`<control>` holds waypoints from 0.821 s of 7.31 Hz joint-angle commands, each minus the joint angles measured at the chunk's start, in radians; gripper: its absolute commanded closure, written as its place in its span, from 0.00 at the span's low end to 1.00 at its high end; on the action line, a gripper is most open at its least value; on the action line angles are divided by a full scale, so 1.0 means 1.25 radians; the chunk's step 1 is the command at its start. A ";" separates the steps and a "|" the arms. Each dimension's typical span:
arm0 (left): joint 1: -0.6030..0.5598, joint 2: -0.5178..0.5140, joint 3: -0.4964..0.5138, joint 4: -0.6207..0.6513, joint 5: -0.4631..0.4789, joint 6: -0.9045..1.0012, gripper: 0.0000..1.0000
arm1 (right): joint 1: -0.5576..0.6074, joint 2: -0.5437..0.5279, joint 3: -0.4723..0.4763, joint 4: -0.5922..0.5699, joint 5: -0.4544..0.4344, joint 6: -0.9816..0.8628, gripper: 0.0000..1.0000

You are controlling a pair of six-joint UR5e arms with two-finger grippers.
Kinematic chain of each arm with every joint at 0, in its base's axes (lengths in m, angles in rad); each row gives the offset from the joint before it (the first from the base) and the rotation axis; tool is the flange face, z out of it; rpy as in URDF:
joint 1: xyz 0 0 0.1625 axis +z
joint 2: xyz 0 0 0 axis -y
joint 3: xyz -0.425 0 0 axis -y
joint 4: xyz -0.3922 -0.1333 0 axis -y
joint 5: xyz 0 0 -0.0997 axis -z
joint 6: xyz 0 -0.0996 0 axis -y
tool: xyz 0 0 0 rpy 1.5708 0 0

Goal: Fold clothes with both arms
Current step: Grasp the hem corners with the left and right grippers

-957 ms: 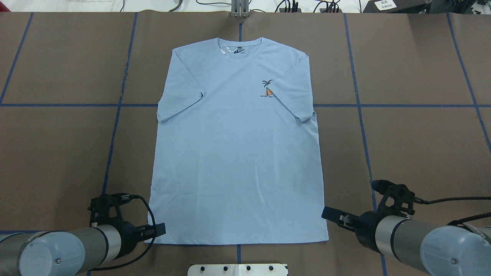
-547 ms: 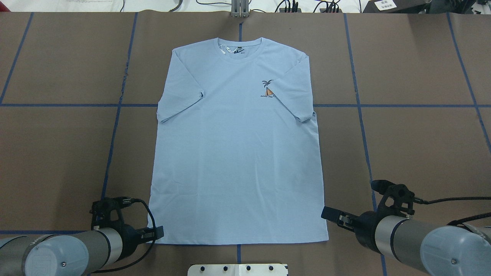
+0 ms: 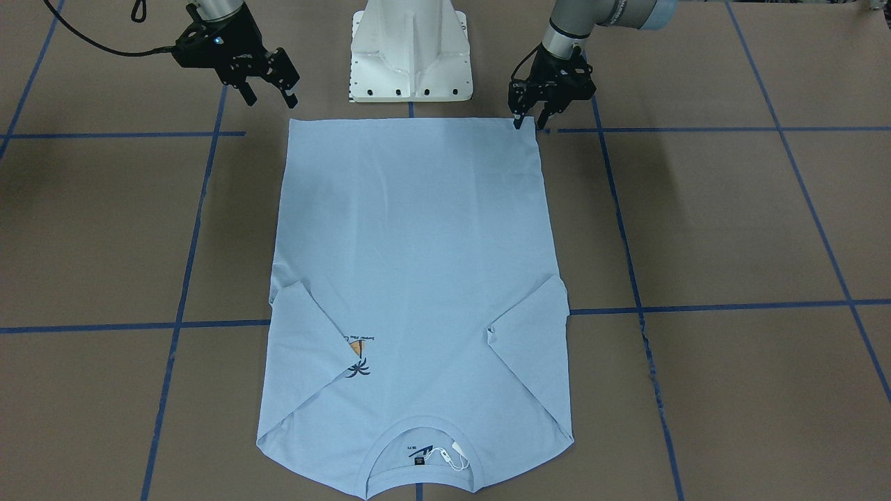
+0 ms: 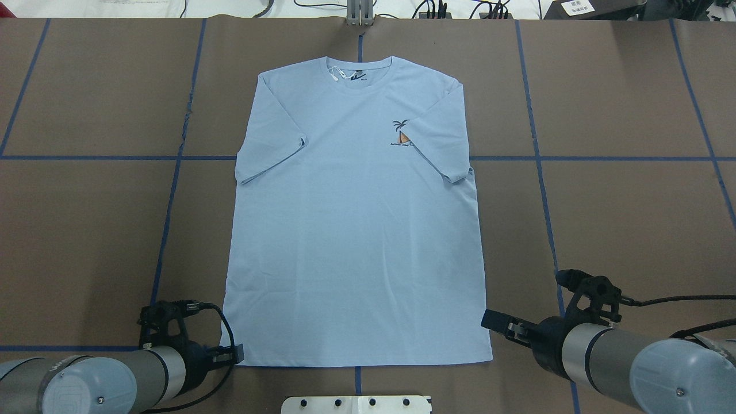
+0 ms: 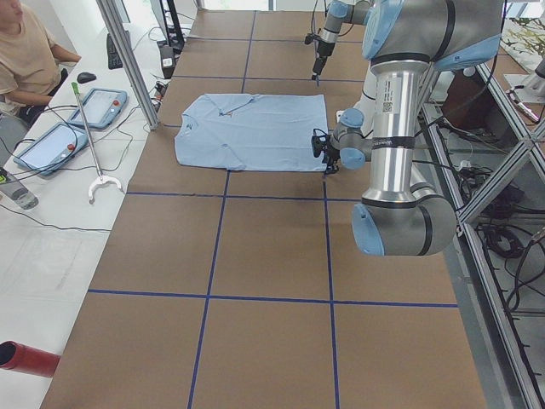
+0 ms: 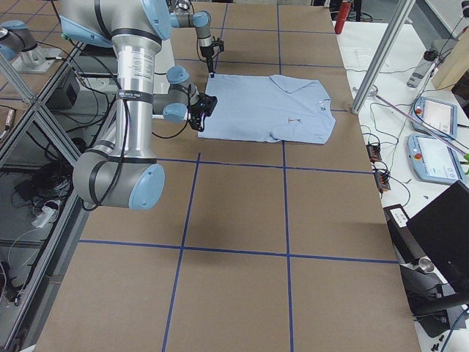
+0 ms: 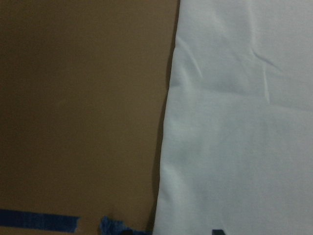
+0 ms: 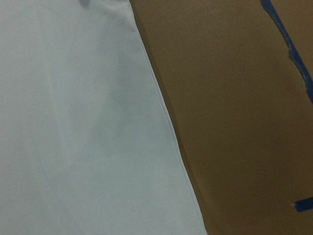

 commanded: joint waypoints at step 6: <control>0.003 0.002 -0.062 0.000 -0.008 0.001 1.00 | -0.109 0.005 -0.009 -0.067 -0.117 0.116 0.11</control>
